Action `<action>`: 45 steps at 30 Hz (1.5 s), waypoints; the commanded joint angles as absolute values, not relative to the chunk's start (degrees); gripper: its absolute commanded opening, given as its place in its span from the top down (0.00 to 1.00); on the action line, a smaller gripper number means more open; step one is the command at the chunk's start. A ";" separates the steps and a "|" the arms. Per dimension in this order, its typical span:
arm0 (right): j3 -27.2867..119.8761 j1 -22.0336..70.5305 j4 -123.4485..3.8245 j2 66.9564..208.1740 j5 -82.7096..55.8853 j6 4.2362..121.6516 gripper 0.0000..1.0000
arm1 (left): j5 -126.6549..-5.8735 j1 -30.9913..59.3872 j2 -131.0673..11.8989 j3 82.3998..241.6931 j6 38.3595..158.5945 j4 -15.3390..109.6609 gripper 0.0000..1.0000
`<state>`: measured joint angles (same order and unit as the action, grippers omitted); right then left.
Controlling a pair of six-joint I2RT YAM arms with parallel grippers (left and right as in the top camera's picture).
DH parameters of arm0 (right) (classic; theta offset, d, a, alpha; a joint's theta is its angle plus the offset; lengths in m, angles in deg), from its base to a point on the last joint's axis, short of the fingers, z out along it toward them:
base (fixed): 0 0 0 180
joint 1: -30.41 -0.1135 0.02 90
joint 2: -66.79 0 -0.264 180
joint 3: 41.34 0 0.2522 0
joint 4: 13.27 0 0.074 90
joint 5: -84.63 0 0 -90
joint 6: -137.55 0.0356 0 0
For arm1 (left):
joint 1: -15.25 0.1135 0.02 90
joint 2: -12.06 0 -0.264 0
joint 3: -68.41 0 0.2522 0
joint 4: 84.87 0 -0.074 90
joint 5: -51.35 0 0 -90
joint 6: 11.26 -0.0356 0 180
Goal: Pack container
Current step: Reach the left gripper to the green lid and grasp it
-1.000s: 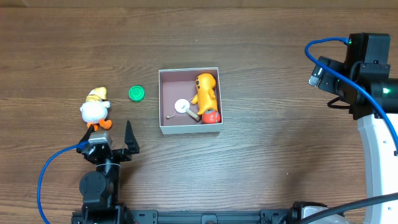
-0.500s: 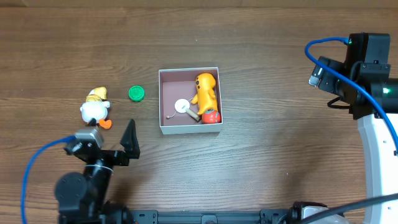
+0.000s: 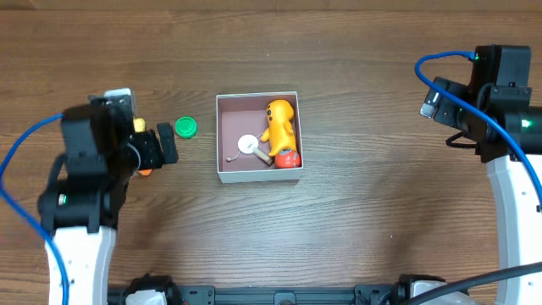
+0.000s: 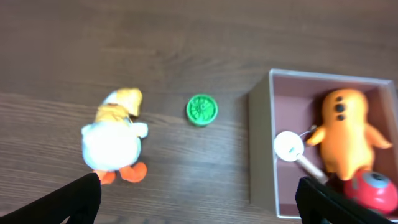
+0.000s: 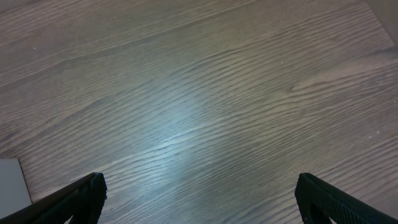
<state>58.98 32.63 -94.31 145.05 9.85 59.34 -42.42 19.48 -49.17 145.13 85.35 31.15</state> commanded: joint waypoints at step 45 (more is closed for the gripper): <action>59.33 32.78 -94.18 144.92 10.01 59.58 0.00 | -36.52 12.83 -97.36 146.18 73.64 62.14 0.03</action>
<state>58.98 32.63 -94.34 145.07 9.85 59.34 -37.50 11.98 -95.37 145.22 74.05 61.71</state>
